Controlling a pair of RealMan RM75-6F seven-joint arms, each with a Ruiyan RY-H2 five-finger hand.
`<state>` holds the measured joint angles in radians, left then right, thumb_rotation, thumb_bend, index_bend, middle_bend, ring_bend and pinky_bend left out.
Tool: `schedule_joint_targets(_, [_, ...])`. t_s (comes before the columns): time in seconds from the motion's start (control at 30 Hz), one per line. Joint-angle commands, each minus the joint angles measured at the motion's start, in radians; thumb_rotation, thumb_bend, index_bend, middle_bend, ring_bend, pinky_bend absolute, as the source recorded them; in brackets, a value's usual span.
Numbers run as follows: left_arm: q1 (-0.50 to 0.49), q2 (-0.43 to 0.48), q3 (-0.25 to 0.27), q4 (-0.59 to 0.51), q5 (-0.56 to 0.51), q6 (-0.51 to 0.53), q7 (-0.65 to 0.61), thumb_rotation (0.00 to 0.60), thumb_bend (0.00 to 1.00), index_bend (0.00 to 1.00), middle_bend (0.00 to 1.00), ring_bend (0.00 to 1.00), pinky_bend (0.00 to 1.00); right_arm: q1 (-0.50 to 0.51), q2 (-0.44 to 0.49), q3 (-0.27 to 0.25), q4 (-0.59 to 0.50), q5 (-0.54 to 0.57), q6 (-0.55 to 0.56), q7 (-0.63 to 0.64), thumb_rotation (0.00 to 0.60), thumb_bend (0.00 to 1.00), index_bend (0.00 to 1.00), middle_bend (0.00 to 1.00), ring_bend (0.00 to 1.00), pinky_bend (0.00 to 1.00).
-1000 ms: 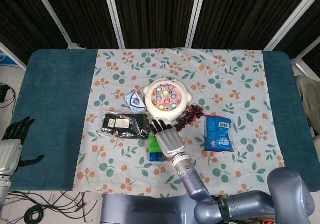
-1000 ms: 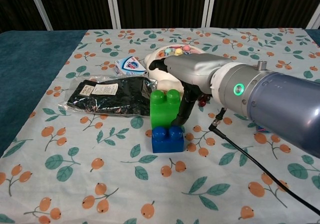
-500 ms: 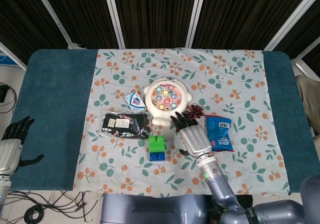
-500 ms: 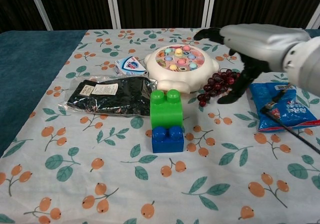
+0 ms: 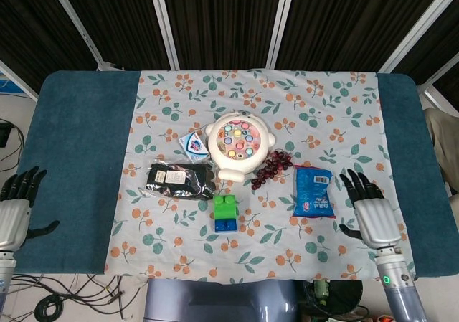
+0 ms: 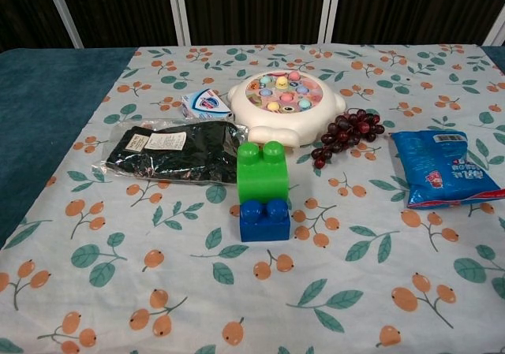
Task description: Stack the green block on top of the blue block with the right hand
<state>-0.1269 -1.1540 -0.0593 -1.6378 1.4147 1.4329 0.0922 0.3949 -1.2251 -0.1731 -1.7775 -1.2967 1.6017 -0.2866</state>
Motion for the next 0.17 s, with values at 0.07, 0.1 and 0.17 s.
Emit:
schedule_joint_targets(0.07, [0.005, -0.004, -0.002, 0.001, 0.000, 0.010, 0.001, 0.600, 0.04, 0.00, 0.00, 0.00, 0.00, -0.057, -0.006, 0.010, 0.068, -0.059, 0.045, 0.047, 0.600, 0.07, 0.00, 0.00, 0.00, 0.20])
schedule_joint_targets(0.1, [0.005, -0.004, -0.003, 0.001, -0.001, 0.010, 0.000, 0.600, 0.04, 0.00, 0.00, 0.00, 0.00, -0.063, -0.010, 0.019, 0.074, -0.062, 0.047, 0.048, 0.600, 0.07, 0.00, 0.00, 0.00, 0.20])
schedule_joint_targets(0.17, [0.004, -0.005, -0.003, 0.004, 0.000, 0.008, 0.000, 0.600, 0.04, 0.00, 0.00, 0.00, 0.00, -0.076, -0.020, 0.034, 0.084, -0.069, 0.044, 0.046, 0.600, 0.07, 0.00, 0.00, 0.00, 0.20])
